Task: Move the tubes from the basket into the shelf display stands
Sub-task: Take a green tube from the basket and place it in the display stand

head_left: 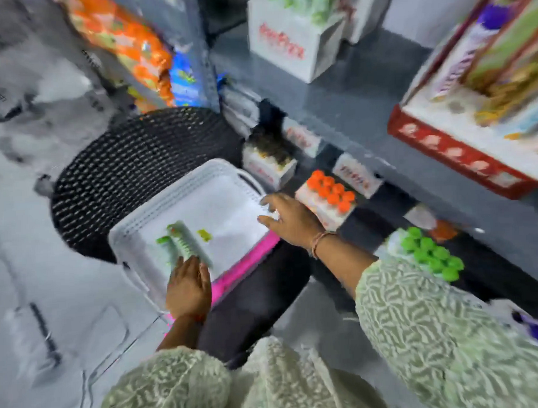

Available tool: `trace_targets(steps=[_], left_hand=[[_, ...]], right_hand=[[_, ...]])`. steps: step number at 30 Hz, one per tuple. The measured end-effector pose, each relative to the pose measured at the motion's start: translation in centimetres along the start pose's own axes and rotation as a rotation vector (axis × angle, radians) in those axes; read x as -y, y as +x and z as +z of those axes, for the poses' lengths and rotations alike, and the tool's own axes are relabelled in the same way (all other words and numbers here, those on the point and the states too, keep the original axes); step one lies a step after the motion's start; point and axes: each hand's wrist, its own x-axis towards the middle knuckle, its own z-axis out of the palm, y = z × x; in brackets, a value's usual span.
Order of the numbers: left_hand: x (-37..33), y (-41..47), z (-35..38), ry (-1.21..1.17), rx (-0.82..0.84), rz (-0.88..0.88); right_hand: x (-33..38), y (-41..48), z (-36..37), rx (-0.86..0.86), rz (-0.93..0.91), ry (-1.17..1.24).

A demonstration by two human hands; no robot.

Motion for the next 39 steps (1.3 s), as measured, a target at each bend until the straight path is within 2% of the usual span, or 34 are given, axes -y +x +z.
trace_targets(steps=[5, 9, 13, 16, 18, 20, 22, 26, 31, 34, 39], left_hand=[[4.5, -1.8, 1.4, 0.08, 0.059, -0.037], [5.2, -2.0, 2.7, 0.147, 0.041, -0.031], [5.5, -1.7, 3.1, 0.188, 0.014, 0.01], [5.5, -1.8, 3.2, 0.193, 0.02, 0.026], [5.5, -1.7, 3.1, 0.186, 0.033, 0.021], [5.4, -1.7, 2.9, 0.179, 0.033, 0.023], [5.2, -1.6, 2.6, 0.155, 0.038, 0.003], [2.4, -0.8, 2.3, 0.033, 0.021, -0.016], [-6.9, 2.0, 2.8, -0.055, 0.024, 0.295], [-14.7, 2.1, 3.2, -0.111, -0.004, 0.507], [-28.2, -1.8, 3.9, -0.244, 0.011, 0.841]], right_hand=[[1.9, 5.8, 8.1, 0.268, -0.026, -0.043], [3.3, 8.4, 13.7, 0.378, 0.113, 0.014], [3.8, 7.5, 18.9, 0.472, 0.251, -0.069], [3.9, 6.5, 20.6, 0.347, 0.265, -0.091], [4.0, 6.1, 19.7, 0.198, 0.283, -0.004], [3.9, 6.2, 17.6, 0.004, 0.297, 0.17], [3.7, 6.1, 14.8, -0.151, 0.257, 0.229], [2.9, 4.4, 7.3, -0.303, 0.166, 0.237], [1.5, -1.3, -3.7, -0.61, 0.121, 0.176], [0.6, -6.7, -10.6, -0.809, 0.19, 0.114], [-0.8, -16.8, -20.6, -1.014, 0.303, 0.04]])
